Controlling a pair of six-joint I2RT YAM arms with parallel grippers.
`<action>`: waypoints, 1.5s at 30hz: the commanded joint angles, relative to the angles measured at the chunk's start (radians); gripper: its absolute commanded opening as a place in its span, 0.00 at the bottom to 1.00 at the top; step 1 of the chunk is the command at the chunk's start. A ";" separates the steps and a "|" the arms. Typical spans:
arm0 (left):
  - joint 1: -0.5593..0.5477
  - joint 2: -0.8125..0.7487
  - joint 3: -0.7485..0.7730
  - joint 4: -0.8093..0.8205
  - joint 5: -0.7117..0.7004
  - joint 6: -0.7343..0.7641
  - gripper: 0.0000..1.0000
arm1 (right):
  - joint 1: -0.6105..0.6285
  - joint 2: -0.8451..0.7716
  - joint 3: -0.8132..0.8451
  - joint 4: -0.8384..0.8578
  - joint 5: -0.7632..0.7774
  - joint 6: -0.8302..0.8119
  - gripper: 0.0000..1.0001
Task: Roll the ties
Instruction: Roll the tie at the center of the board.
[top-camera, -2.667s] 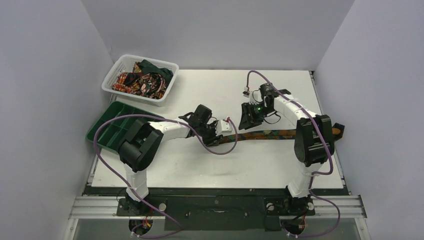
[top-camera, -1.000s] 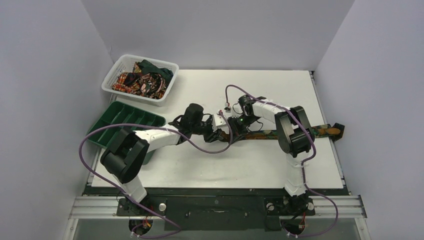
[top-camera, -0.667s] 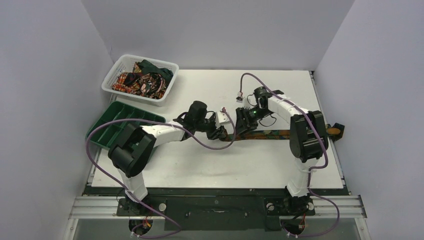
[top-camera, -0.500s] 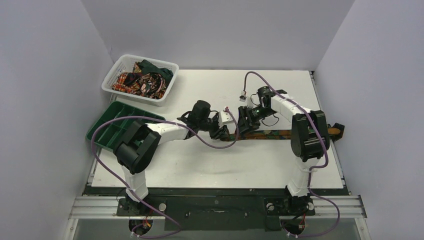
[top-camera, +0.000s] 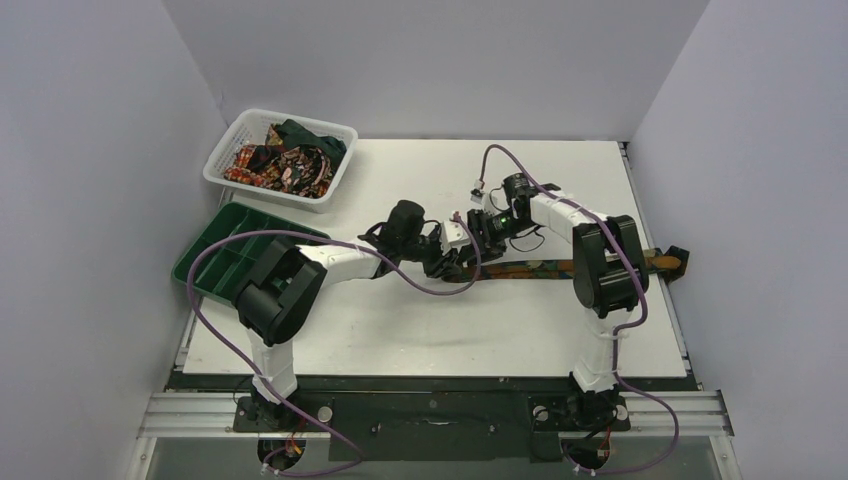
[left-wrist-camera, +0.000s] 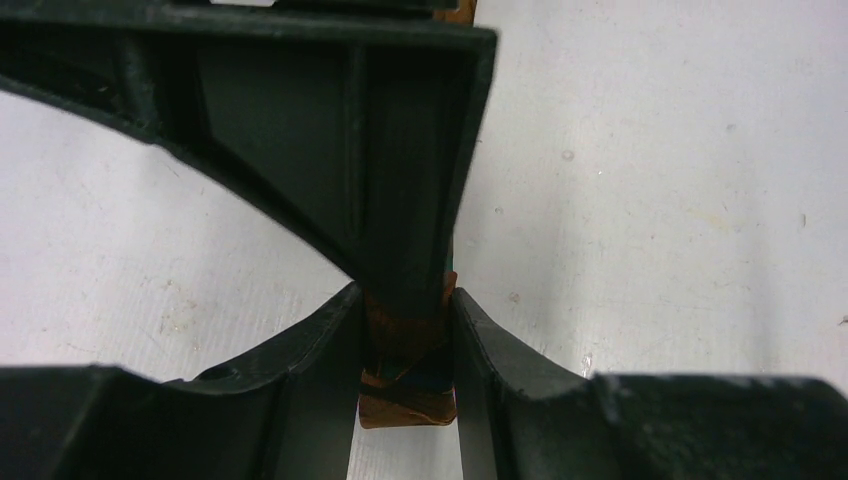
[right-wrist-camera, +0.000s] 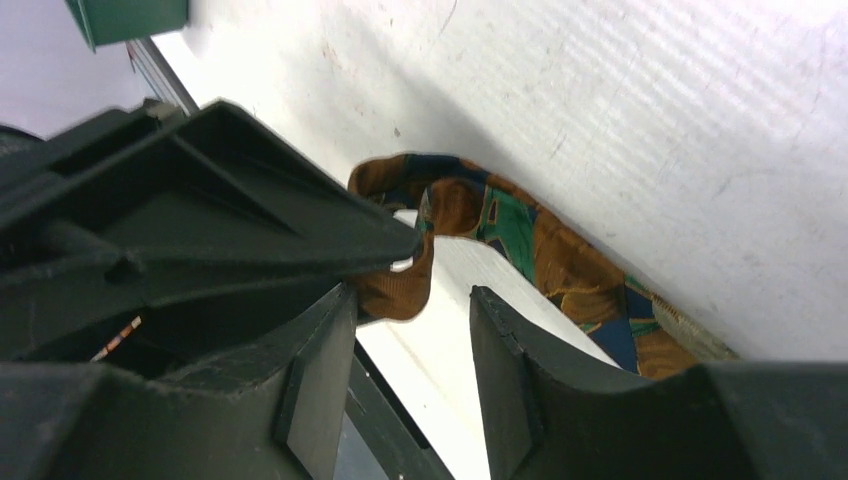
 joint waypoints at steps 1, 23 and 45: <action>-0.009 -0.006 0.019 0.082 0.035 -0.011 0.32 | 0.005 -0.007 -0.021 0.156 -0.034 0.112 0.40; 0.007 -0.026 -0.047 0.154 0.007 -0.048 0.79 | -0.043 0.005 -0.081 0.157 0.034 0.033 0.00; -0.050 0.148 0.052 0.072 -0.085 -0.023 0.40 | -0.063 -0.058 -0.158 0.230 0.100 0.042 0.12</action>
